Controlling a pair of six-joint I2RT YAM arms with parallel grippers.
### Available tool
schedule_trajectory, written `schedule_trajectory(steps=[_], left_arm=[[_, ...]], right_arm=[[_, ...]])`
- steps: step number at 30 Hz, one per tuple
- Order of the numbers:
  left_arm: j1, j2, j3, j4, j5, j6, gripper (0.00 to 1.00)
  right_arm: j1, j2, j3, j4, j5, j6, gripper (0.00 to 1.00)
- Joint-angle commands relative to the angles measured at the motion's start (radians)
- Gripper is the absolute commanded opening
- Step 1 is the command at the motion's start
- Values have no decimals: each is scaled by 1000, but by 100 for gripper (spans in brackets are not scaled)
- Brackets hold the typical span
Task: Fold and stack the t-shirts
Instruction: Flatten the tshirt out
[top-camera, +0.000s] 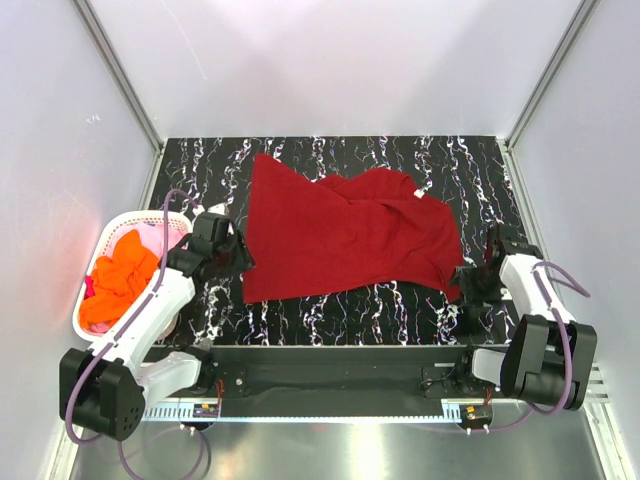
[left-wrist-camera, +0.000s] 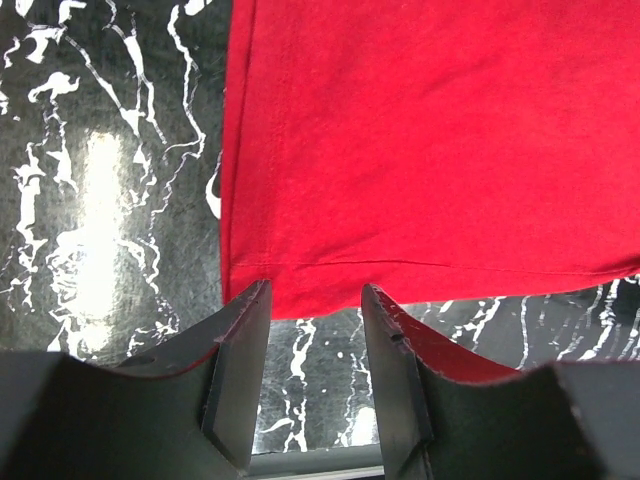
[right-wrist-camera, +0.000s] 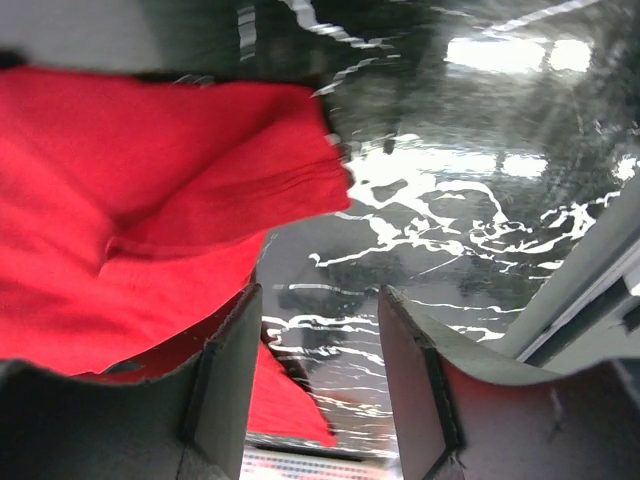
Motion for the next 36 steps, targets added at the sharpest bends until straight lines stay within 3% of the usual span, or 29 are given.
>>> schedule_trajectory(steps=[1, 12, 22, 24, 28, 29, 36], left_arm=[[-5, -8, 43, 34, 15, -7, 46], [-5, 25, 52, 57, 68, -5, 47], [-5, 48, 53, 71, 63, -14, 46], [-5, 45, 47, 73, 51, -23, 46], [-3, 9, 20, 77, 32, -85, 50], [-3, 0, 17, 76, 25, -105, 50], [-5, -72, 26, 5, 25, -442, 53]], right_arm=[[-4, 18, -27, 9, -12, 171, 56], [-4, 11, -145, 154, 61, 327, 55], [-4, 38, -176, 232, 170, 340, 52], [-4, 43, -205, 265, 166, 332, 47], [-4, 9, -234, 318, 175, 327, 14], [-4, -18, -236, 320, 189, 327, 0], [-2, -210, -130, 276, 239, 113, 0]])
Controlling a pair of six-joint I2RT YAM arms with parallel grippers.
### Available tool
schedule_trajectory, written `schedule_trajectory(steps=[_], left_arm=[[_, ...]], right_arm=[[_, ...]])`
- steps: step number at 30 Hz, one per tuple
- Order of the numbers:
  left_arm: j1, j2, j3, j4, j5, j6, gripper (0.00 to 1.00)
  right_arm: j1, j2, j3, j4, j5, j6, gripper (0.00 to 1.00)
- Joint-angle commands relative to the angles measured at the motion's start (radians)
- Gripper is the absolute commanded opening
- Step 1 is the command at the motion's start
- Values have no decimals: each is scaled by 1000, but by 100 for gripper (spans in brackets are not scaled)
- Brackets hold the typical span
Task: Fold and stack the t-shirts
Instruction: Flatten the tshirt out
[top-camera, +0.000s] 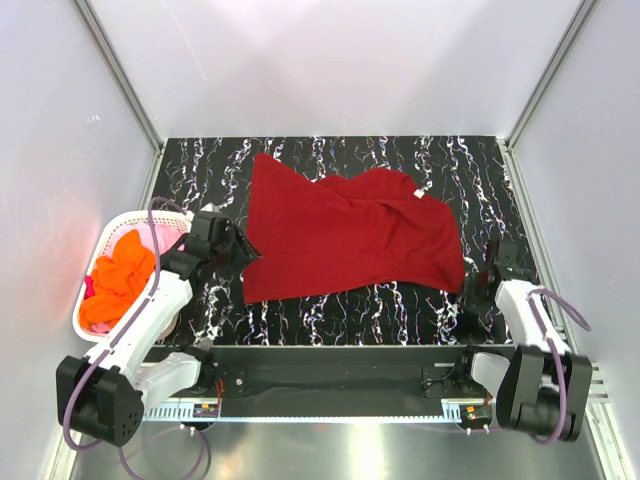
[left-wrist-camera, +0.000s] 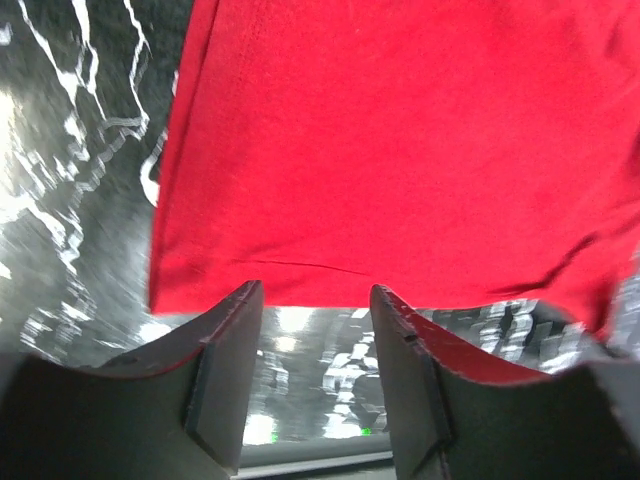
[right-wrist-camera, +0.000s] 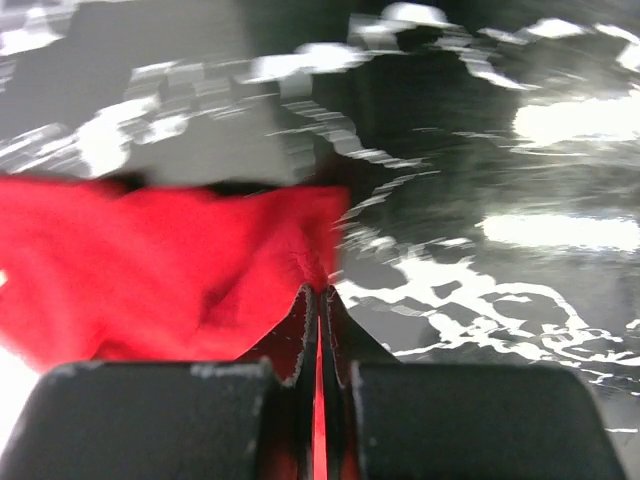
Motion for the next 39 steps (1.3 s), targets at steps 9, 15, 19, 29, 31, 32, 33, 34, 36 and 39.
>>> schedule_trajectory(steps=[9, 15, 19, 29, 31, 32, 33, 34, 36, 39], left_arm=[[-8, -44, 43, -243, -164, -583, 56], [-67, 28, -7, -257, -184, -767, 56], [-113, 109, 0, -262, -230, -807, 57], [-129, 223, -67, -234, -242, -944, 56], [-129, 250, -73, -181, -242, -923, 56], [-127, 263, -72, -165, -242, -909, 56], [-127, 287, -69, -165, -242, -904, 56], [-129, 299, -70, -165, -238, -906, 56], [-130, 325, -76, -165, -233, -909, 56], [-130, 353, -91, -151, -236, -923, 56]], right_arm=[[-2, -229, 88, -5, 0, -352, 0], [-2, -252, 94, 38, -50, -410, 0], [-2, -237, 96, 62, -76, -421, 0], [-2, -237, 73, 111, -137, -413, 0], [-2, -232, 64, 130, -152, -412, 0], [-2, -228, 59, 139, -157, -415, 0], [-4, -225, 58, 143, -159, -418, 0], [-2, -214, 59, 145, -156, -422, 0], [-2, -208, 62, 147, -149, -424, 0], [-2, -209, 73, 144, -142, -430, 0]])
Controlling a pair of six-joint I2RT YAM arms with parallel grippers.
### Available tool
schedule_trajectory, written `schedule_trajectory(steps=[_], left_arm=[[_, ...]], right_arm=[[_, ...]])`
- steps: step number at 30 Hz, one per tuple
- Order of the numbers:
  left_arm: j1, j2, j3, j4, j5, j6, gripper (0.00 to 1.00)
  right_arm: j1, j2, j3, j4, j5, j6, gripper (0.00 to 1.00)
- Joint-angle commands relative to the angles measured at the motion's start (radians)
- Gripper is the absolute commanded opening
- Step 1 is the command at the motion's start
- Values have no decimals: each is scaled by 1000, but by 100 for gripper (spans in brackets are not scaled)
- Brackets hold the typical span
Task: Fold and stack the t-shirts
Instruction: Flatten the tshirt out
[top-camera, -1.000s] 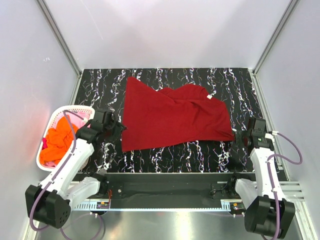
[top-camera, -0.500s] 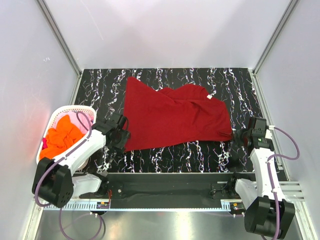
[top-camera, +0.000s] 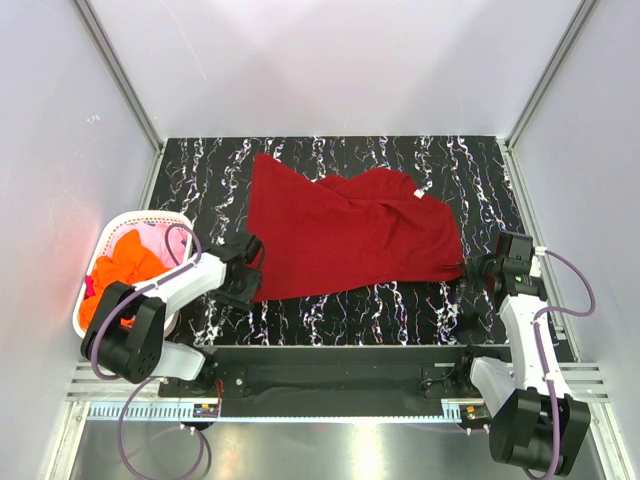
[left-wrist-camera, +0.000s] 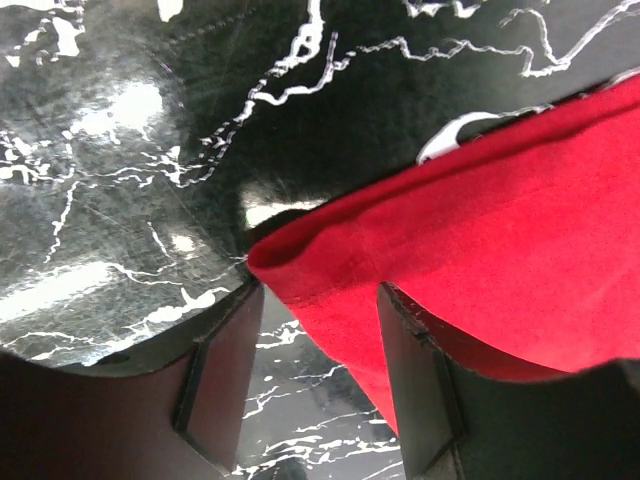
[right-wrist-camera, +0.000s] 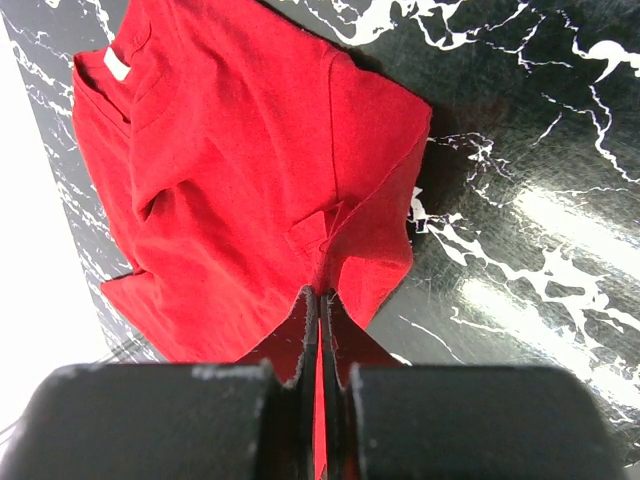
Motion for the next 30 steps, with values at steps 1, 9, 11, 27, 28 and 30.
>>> schedule_trajectory(steps=[1, 9, 11, 27, 28, 30], left_arm=[[-5, 26, -24, 39, -33, -28, 55], [-5, -81, 31, 65, -122, 59, 0], [3, -133, 81, 63, -207, 108, 0], [69, -451, 683, 34, -216, 713, 0], [69, -477, 674, 33, -172, 711, 0], [67, -549, 645, 31, -118, 704, 0]], right_arm=[[-2, -8, 15, 36, -1, -20, 0], [-2, 40, 105, 45, -12, -43, 0], [-2, 55, 203, 45, 0, -64, 0], [-4, 55, 855, -174, -162, -230, 0], [-4, 37, 865, -202, -176, -243, 0], [-4, -30, 882, -295, -205, -241, 0]])
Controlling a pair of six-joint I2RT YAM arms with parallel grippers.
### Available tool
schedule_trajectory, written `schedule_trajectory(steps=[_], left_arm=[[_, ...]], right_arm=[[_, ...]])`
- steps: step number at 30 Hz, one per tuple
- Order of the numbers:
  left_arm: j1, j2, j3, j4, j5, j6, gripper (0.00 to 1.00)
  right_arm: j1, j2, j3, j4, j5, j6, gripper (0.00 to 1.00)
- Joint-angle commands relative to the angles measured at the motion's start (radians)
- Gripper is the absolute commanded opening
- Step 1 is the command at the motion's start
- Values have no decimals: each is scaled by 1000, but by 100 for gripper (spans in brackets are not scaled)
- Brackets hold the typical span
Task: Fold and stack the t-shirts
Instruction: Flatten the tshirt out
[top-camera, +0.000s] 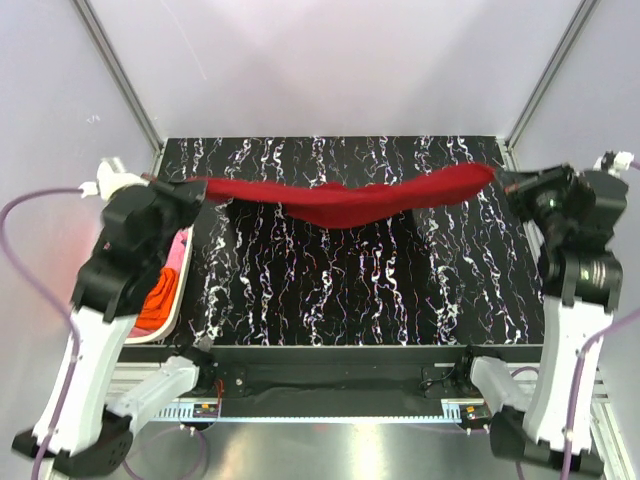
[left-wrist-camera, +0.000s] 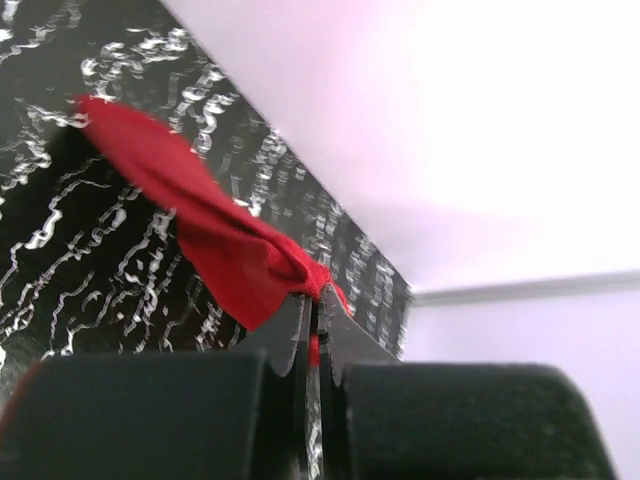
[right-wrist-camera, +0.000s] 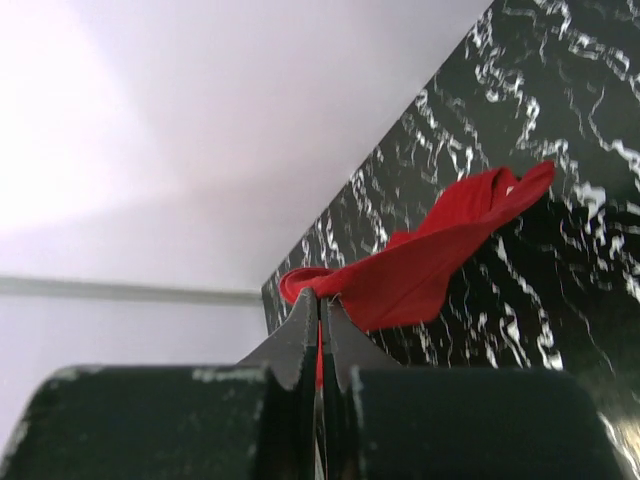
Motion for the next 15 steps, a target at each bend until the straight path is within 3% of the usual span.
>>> schedule_trajectory(steps=[1, 7, 11, 14, 15], left_arm=[[2, -100, -25, -5, 135, 61, 0], [0, -161, -41, -8, 191, 60, 0], [0, 24, 23, 30, 142, 114, 0], [17, 208, 74, 184, 102, 111, 0], [26, 268, 118, 199, 98, 114, 0]], right_arm=[[-4, -110, 57, -183, -94, -55, 0], [-4, -177, 77, -274, -36, -49, 0], [-4, -93, 16, -62, -4, -9, 0], [-4, 57, 24, 177, 30, 25, 0], [-4, 173, 58, 206, 53, 26, 0]])
